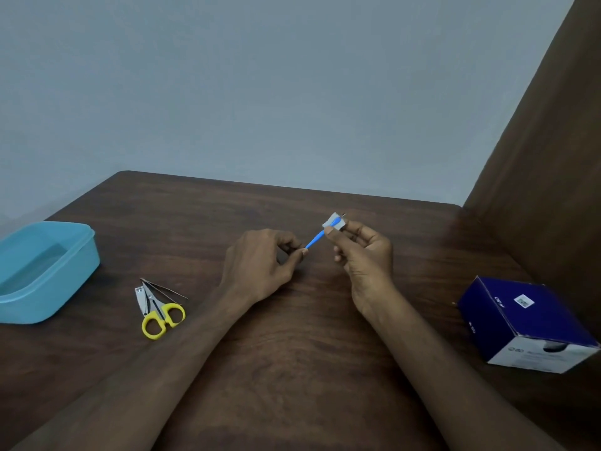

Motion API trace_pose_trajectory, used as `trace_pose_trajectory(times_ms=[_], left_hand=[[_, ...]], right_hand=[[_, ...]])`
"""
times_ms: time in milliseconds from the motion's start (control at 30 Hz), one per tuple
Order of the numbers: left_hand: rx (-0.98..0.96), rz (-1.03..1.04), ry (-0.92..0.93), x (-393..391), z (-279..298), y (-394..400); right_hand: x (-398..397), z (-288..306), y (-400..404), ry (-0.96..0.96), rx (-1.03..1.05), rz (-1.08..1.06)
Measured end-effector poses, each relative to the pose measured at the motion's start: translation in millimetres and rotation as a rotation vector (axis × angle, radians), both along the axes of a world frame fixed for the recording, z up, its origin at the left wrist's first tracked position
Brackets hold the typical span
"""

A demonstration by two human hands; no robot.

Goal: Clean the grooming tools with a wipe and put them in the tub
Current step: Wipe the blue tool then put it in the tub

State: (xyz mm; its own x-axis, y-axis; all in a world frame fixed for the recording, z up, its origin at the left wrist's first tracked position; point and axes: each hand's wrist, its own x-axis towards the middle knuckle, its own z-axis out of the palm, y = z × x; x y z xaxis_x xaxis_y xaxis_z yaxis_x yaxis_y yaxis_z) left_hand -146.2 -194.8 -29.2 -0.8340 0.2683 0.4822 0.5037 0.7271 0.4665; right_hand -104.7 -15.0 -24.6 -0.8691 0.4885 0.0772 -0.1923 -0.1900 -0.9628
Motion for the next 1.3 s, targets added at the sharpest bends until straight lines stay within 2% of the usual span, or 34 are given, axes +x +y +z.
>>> trace_pose_trajectory(times_ms=[100,233,333,467,667,867,1033,1167,1300], left_hand=[[0.005,-0.012,-0.006,1.0,-0.4,0.0],[0.032,-0.001,0.003,1.2,-0.7,-0.7],[0.047,0.002,0.011,2.1,-0.6,0.0],[0.054,-0.016,0.028,0.3,-2.5,-0.5],[0.096,-0.032,0.005,0.1,-4.3,-0.3],[0.025,-0.107,-0.072,-0.2,-4.5,0.6],[-0.029,-0.122,-0.073,1.5,-2.6,-0.1],[-0.039,-0.113,-0.039,2.7,-2.6,0.4],[-0.058,-0.105,-0.031,2.3,-2.5,0.2]], right_hand=[[-0.1,-1.5,3.1,0.015,-0.016,-0.007],[3.3,-6.6,-7.1,-0.076,0.129,0.141],[4.8,-3.6,-8.0,-0.061,0.076,0.141],[2.9,-0.4,-2.6,-0.017,0.019,0.033],[7.5,-2.9,-11.3,-0.031,0.056,0.098],[5.1,8.3,3.4,0.085,0.003,-0.002],[3.9,9.7,4.1,0.043,0.008,0.068],[4.6,8.1,5.4,0.059,0.032,0.034],[6.6,6.0,4.0,-0.024,0.06,0.1]])
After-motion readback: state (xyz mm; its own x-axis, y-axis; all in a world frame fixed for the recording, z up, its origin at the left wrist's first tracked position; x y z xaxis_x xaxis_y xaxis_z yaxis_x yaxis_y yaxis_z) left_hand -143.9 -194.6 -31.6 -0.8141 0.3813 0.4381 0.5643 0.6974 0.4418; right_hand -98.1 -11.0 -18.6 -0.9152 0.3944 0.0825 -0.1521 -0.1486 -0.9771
